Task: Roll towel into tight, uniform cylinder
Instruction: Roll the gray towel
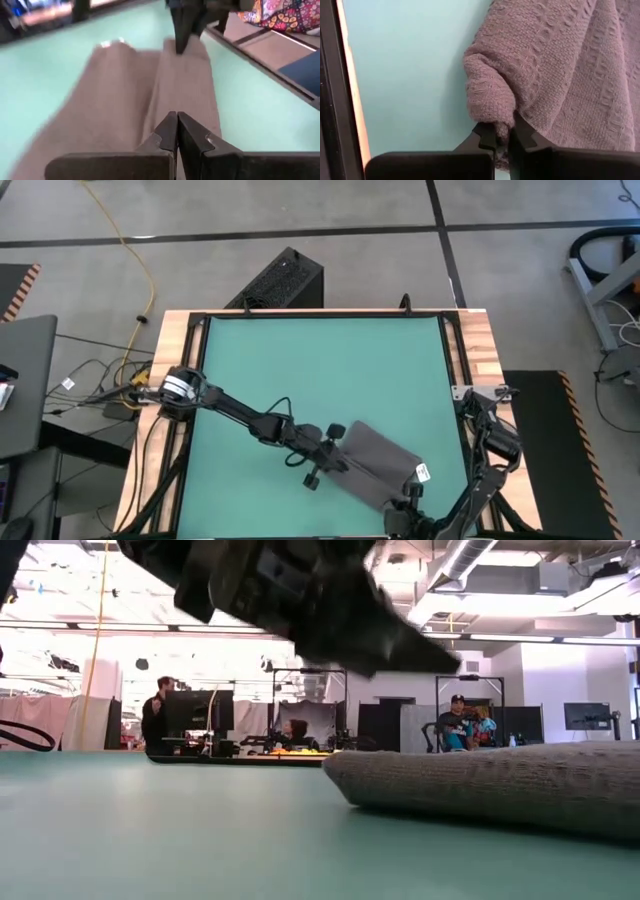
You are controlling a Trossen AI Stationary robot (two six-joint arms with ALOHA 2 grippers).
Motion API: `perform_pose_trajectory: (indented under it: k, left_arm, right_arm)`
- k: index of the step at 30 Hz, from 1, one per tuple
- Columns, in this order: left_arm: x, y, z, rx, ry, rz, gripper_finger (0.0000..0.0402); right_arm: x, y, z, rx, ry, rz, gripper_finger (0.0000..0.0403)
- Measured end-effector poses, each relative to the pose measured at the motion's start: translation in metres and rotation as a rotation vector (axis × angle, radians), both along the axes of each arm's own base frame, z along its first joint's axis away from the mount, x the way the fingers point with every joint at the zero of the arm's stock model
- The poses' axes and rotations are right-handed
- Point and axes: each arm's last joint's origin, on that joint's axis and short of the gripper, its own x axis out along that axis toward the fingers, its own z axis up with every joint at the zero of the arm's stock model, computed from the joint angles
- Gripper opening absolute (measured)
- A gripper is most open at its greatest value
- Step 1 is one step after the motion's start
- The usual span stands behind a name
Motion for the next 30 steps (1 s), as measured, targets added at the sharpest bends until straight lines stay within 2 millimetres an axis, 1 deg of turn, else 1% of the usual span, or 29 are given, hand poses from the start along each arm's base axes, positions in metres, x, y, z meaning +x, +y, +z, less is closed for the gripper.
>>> perform_pose_trajectory:
  k: [2,5,7,9,11,16,20,22,25,28,30]
  left_arm:
    - [-0.001,0.0,0.007,0.029,-0.032,-0.019,0.0]
    - [0.0,0.001,0.009,0.12,-0.093,-0.085,0.0]
    - [0.004,0.004,0.003,0.165,-0.142,-0.123,0.0]
    - [0.008,0.011,-0.008,0.181,-0.144,-0.165,0.0]
    - [0.013,0.019,-0.013,0.196,-0.149,-0.186,0.0]
    - [0.036,0.036,-0.011,0.25,-0.205,-0.16,0.0]
    - [0.059,0.048,-0.009,0.232,-0.233,-0.18,0.0]
    - [0.069,0.054,-0.015,0.245,-0.193,-0.183,0.0]
    - [0.084,0.063,-0.03,0.287,-0.084,-0.144,0.0]
    - [0.096,0.074,-0.037,0.313,0.011,-0.033,0.0]
    - [0.1,0.083,-0.04,0.31,0.09,0.046,0.0]
  right_arm:
    - [-0.002,0.001,0.0,0.003,-0.001,-0.008,0.0028]
    - [-0.004,0.002,0.0,0.003,0.005,0.002,0.0028]
    - [-0.004,0.002,0.0,-0.001,0.015,0.02,0.0028]
    - [-0.004,0.002,0.0,-0.006,0.025,0.044,0.0028]
    - [-0.005,0.003,0.0,-0.018,0.038,0.079,0.0028]
    - [-0.005,0.003,0.0,-0.046,0.077,0.176,0.0028]
    - [-0.005,0.003,0.0,-0.052,0.083,0.19,0.0028]
    - [-0.005,0.003,0.001,-0.052,0.083,0.19,0.0028]
    - [-0.005,0.003,0.001,-0.052,0.083,0.19,0.0028]
    - [-0.005,0.003,0.001,-0.052,0.084,0.191,0.0028]
    - [-0.005,0.003,0.001,-0.051,0.083,0.19,0.0028]
